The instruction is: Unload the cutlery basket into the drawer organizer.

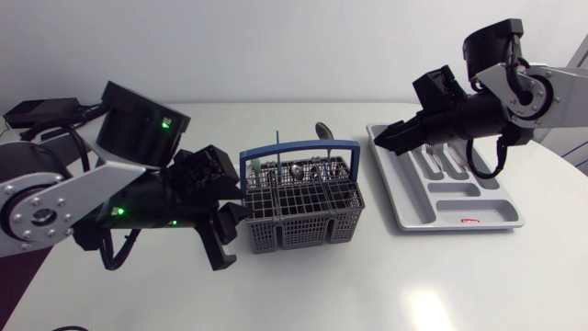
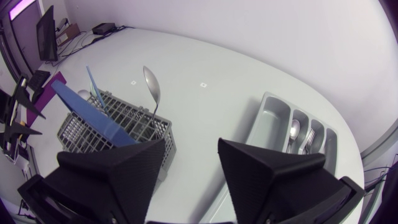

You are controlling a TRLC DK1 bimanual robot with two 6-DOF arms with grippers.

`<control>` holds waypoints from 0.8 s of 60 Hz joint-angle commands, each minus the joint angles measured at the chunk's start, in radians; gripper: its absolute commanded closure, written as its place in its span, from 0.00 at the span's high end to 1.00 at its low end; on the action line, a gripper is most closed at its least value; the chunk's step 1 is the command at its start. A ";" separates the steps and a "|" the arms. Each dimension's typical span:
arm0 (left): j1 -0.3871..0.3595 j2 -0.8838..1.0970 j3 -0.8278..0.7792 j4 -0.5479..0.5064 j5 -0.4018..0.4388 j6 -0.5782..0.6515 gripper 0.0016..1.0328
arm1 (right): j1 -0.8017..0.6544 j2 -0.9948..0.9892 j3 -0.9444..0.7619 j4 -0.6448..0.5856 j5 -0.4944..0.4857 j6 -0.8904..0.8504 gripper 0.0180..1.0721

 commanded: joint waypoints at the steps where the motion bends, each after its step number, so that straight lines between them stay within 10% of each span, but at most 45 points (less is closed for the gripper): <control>1: -0.029 0.025 -0.037 -0.007 0.024 0.027 0.18 | 0.014 0.055 0.046 0.017 -0.013 0.051 0.21; 22: -0.094 0.220 -0.050 0.072 0.028 0.063 0.16 | 0.027 0.192 0.138 0.005 -0.127 0.123 0.12; 48: 0.096 0.353 -0.018 0.230 0.024 0.125 0.16 | 0.070 0.097 0.024 -0.069 -0.245 0.092 0.11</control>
